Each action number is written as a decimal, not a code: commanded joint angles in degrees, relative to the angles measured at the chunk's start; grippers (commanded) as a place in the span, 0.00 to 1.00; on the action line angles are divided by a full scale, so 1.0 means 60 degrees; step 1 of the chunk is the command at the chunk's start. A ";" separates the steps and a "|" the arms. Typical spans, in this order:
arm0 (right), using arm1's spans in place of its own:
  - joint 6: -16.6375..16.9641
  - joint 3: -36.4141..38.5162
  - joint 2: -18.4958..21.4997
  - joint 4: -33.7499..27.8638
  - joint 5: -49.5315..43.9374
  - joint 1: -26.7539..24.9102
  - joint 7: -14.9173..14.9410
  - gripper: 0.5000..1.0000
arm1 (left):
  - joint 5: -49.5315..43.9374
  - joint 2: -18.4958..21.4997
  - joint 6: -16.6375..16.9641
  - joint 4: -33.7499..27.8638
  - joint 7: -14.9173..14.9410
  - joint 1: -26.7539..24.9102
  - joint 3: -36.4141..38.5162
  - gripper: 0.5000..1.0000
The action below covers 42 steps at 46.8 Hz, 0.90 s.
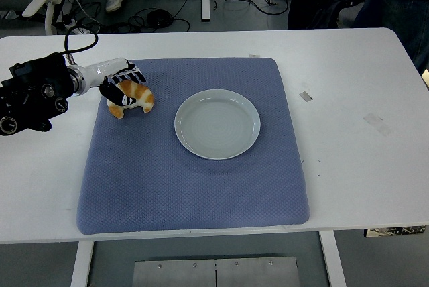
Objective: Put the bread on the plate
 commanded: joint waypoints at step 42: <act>0.0000 0.0000 0.0000 0.0000 0.0000 0.0000 0.0001 1.00 | -0.0776 0.0300 -0.0352 -0.0015 -0.0102 -0.0518 -0.0350 0.26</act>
